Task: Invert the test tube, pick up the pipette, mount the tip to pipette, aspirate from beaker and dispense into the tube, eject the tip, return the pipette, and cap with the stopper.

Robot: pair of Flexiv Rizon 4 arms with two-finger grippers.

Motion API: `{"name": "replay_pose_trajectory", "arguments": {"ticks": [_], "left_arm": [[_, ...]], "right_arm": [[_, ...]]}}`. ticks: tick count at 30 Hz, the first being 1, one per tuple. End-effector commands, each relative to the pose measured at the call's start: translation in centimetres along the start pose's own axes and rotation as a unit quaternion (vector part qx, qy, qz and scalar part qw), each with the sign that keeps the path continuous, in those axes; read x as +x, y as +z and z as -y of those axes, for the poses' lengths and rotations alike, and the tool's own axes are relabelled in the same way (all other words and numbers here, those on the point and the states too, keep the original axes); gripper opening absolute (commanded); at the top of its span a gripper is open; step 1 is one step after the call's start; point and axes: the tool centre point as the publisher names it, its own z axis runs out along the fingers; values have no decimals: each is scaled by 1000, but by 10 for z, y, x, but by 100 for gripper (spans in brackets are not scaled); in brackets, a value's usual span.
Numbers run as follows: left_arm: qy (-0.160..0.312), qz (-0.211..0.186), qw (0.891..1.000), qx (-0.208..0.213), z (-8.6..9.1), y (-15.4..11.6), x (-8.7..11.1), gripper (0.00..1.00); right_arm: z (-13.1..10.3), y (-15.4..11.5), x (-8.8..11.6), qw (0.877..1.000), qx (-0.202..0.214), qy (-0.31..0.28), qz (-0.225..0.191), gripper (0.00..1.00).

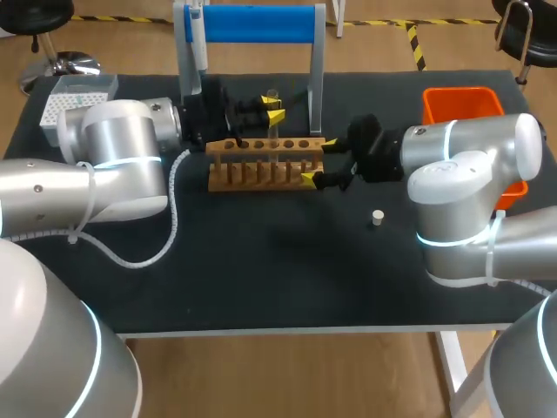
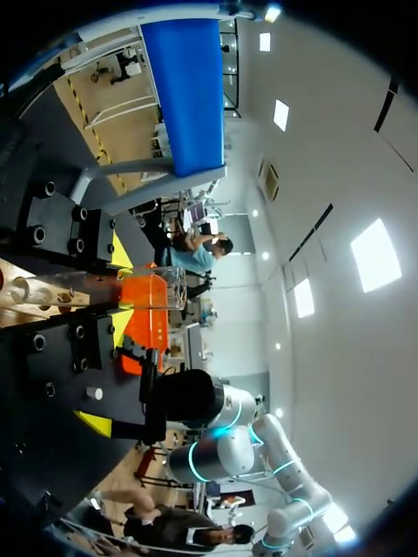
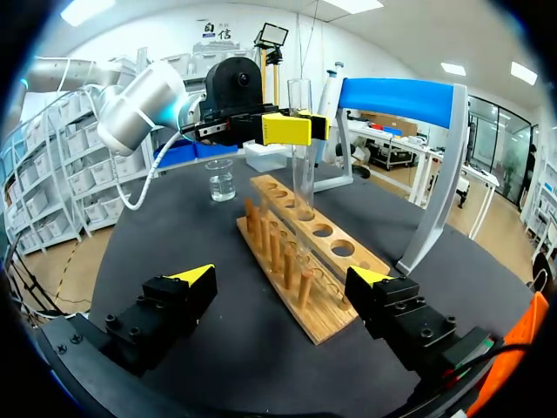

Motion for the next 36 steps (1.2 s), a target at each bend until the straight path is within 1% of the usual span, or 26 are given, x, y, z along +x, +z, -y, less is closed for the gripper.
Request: {"name": "replay_pose_trajectory", "arguments": {"ticks": [1, 24, 25, 26, 27, 31, 36], "left_arm": [[-1, 3, 1000, 0, -2, 0, 1, 0], [-10, 5, 1000, 0, -13, 0, 3, 0], [-11, 4, 1000, 0, -13, 0, 3, 10], [-11, 4, 1000, 0, -13, 0, 3, 48], [-11, 3, 1000, 0, -13, 0, 3, 100], [-11, -5, 1000, -3, -7, -1, 4, 100], [-13, -41, 998, -35, 13, -1, 10, 100]], "right_arm": [[0, -1, 0, 1000, 1, 0, 0, 100], [0, -1, 0, 1000, 1, 0, 0, 100], [0, -1, 0, 1000, 1, 0, 0, 100], [0, -1, 0, 1000, 1, 0, 0, 100], [0, -1, 0, 1000, 1, 0, 0, 100], [0, -1, 0, 1000, 1, 0, 0, 100], [0, -1, 0, 1000, 1, 0, 0, 100]]}}
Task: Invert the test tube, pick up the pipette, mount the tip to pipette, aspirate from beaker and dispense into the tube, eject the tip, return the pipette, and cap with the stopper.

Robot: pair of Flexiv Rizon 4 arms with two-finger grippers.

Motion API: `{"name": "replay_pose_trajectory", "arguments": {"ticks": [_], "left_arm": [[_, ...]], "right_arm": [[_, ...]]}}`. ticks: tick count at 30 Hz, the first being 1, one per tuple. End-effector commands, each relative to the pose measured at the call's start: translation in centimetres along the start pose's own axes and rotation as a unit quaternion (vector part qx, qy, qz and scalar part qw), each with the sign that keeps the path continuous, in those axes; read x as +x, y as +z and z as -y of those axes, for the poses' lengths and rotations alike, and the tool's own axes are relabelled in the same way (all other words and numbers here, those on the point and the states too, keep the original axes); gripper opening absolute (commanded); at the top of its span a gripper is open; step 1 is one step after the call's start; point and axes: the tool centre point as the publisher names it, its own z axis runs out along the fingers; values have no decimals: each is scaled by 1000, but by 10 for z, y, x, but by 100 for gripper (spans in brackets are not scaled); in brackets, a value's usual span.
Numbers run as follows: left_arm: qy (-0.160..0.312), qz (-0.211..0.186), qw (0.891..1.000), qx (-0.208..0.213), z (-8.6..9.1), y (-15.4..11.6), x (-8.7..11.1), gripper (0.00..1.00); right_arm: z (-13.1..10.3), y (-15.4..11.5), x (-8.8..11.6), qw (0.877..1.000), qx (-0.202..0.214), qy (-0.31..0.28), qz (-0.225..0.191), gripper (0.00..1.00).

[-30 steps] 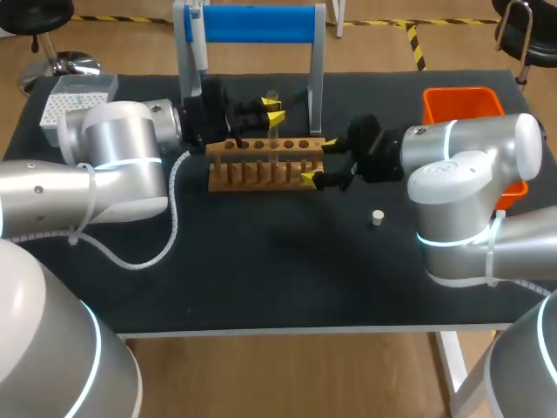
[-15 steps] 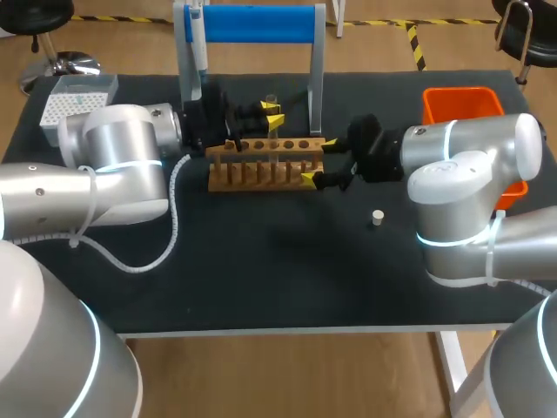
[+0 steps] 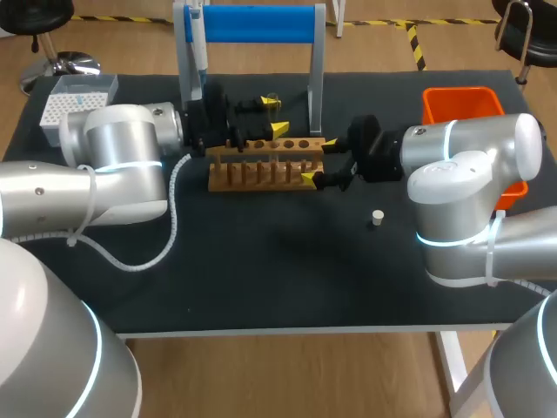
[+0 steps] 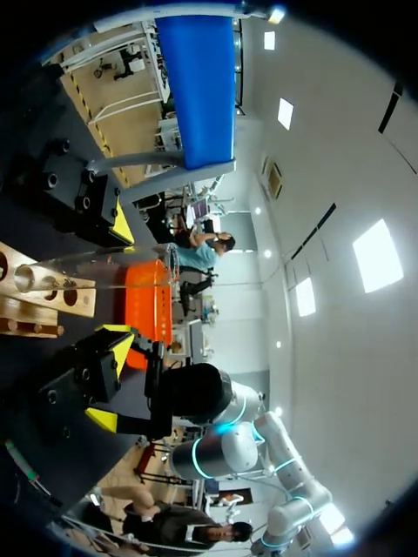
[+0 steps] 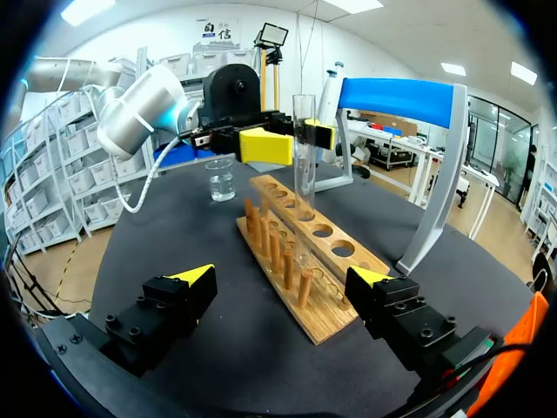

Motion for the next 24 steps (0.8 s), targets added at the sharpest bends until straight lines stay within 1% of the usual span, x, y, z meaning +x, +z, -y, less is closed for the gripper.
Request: {"name": "replay_pose_trajectory", "arguments": {"ticks": [1, 4, 5, 7, 9, 11, 12, 14, 19, 24], "left_arm": [[-8, -30, 999, -32, 22, -5, 1, 100], [-11, -44, 998, -44, 34, -11, 5, 100], [-10, -46, 998, -52, 39, -15, 6, 100], [-13, -48, 996, -69, 44, -23, 7, 100], [-16, -44, 995, -85, 49, -33, 8, 100], [-18, -39, 995, -88, 53, -43, 8, 100], [-19, -38, 994, -97, 54, -48, 8, 100], [-19, -34, 994, -101, 58, -57, 8, 100], [-19, -23, 992, -126, 68, -82, 9, 100], [-18, -8, 990, -141, 77, -102, 12, 100]], "right_arm": [[0, -1, 0, 1000, 1, 0, 0, 100], [0, -1, 0, 1000, 1, 0, 0, 100], [0, -1, 0, 1000, 1, 0, 0, 100], [0, -1, 0, 1000, 1, 0, 0, 100], [0, -1, 0, 1000, 1, 0, 0, 100], [0, -1, 0, 1000, 1, 0, 0, 100], [0, -1, 0, 1000, 1, 0, 0, 100], [0, -1, 0, 1000, 1, 0, 0, 100], [0, -1, 0, 1000, 1, 0, 0, 100], [0, -1, 0, 1000, 1, 0, 0, 100]]}}
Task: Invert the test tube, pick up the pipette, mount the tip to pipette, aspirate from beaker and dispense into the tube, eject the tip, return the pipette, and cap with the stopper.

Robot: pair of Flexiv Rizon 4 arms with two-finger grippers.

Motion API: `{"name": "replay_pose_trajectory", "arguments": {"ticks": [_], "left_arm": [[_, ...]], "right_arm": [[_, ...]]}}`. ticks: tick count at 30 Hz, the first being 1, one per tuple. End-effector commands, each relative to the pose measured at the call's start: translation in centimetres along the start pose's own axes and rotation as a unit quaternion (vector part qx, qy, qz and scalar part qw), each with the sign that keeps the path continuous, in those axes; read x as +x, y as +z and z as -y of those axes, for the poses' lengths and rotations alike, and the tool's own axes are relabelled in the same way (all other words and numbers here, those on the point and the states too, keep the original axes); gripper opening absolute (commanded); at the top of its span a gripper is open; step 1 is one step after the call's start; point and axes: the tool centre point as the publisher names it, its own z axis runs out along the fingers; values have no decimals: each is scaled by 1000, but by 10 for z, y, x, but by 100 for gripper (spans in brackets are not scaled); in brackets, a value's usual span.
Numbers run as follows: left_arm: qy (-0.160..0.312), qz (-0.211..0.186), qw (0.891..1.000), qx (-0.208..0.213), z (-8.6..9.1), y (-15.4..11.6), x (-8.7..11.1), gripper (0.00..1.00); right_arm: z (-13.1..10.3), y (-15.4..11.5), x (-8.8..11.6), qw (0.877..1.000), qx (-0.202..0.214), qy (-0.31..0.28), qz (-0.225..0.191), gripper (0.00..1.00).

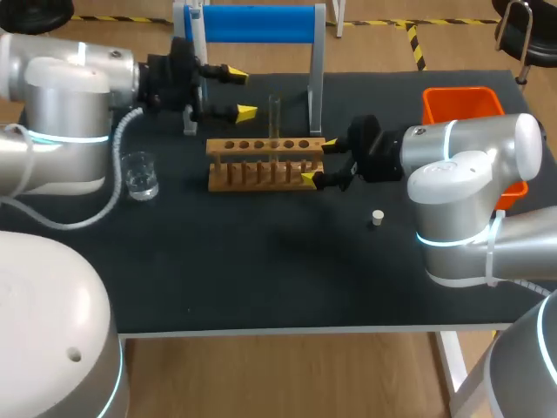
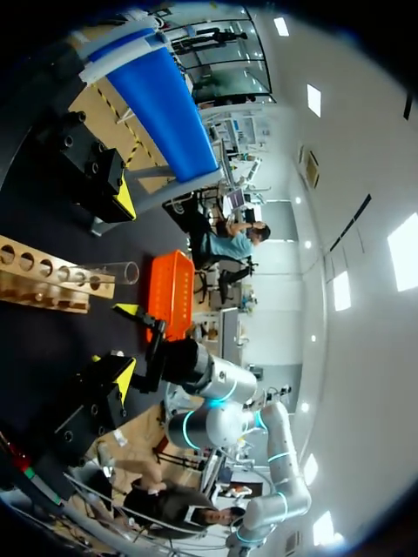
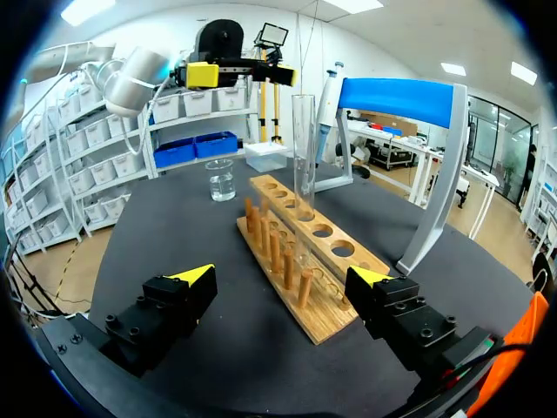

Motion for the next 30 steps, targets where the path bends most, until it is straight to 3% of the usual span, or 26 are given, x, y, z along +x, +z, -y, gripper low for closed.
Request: {"name": "replay_pose_trajectory", "arguments": {"ticks": [1, 30], "left_arm": [[-4, 18, 999, -27, 9, -31, 14, 100], [-1, 17, 999, -40, 11, -33, 18, 100]], "right_arm": [[0, -1, 0, 1000, 1, 0, 0, 100], [0, -1, 0, 1000, 1, 0, 0, 100]]}}
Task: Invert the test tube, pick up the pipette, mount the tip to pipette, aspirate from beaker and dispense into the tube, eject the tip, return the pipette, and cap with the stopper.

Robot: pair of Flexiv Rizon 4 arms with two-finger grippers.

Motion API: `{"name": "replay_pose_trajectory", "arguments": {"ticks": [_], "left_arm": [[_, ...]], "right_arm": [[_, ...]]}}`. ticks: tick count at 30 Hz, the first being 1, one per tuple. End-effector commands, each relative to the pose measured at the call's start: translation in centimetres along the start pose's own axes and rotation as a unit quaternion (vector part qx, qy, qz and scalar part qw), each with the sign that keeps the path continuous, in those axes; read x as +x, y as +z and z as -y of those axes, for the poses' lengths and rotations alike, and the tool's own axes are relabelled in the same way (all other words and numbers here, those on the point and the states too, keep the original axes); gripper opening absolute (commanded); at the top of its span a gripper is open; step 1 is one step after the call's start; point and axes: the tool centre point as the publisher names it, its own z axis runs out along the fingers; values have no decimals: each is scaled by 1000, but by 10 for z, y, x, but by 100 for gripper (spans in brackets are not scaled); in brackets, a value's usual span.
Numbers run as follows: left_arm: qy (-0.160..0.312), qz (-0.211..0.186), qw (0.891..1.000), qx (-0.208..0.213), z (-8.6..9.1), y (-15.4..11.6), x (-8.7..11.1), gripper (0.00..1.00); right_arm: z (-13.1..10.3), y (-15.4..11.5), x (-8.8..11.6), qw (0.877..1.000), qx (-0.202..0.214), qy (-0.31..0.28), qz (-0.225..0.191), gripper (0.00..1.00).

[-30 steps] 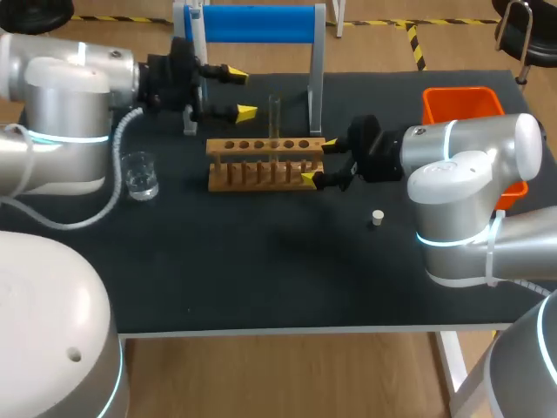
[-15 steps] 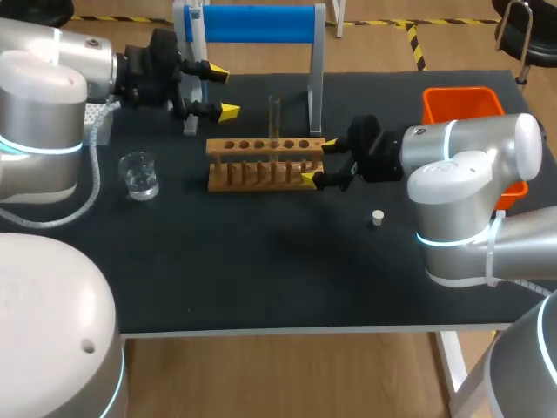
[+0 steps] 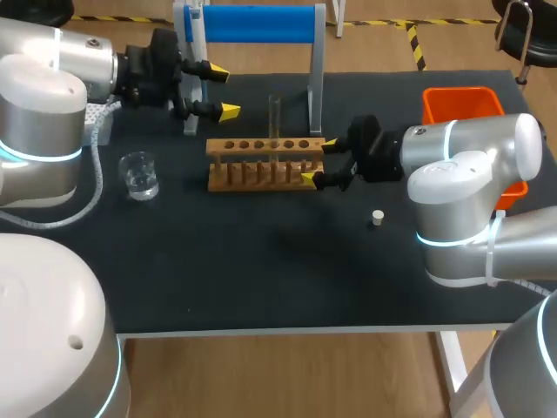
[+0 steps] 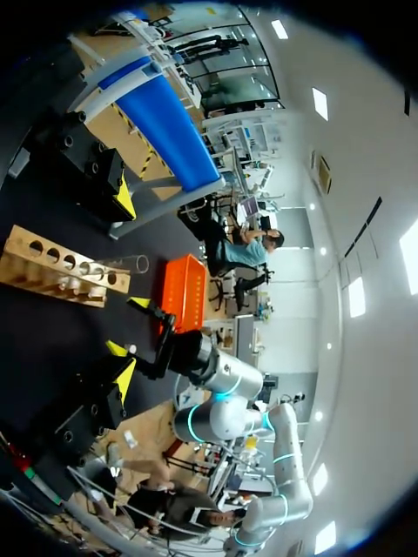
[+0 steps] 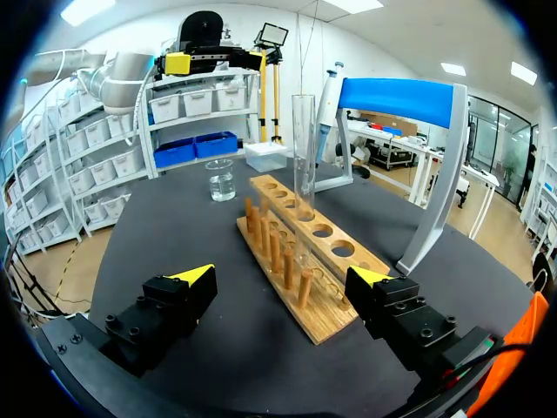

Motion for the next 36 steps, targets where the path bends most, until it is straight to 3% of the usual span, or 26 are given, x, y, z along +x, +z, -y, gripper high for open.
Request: {"name": "replay_pose_trajectory", "arguments": {"ticks": [1, 9, 14, 21, 36], "left_arm": [[0, -1, 1000, -1, 0, -1, 1, 100], [-22, 43, 998, -29, -26, -39, -20, 100], [-58, 105, 992, -36, -54, -76, -42, 100], [-118, 209, 970, -45, -100, -126, -70, 100], [-198, 347, 914, -76, -165, -199, -97, 100]], "right_arm": [[0, -1, 0, 1000, 1, 0, 0, 100], [0, -1, 0, 1000, 1, 0, 0, 100], [0, -1, 0, 1000, 1, 0, 0, 100], [0, -1, 0, 1000, 1, 0, 0, 100], [0, -1, 0, 1000, 1, 0, 0, 100]]}}
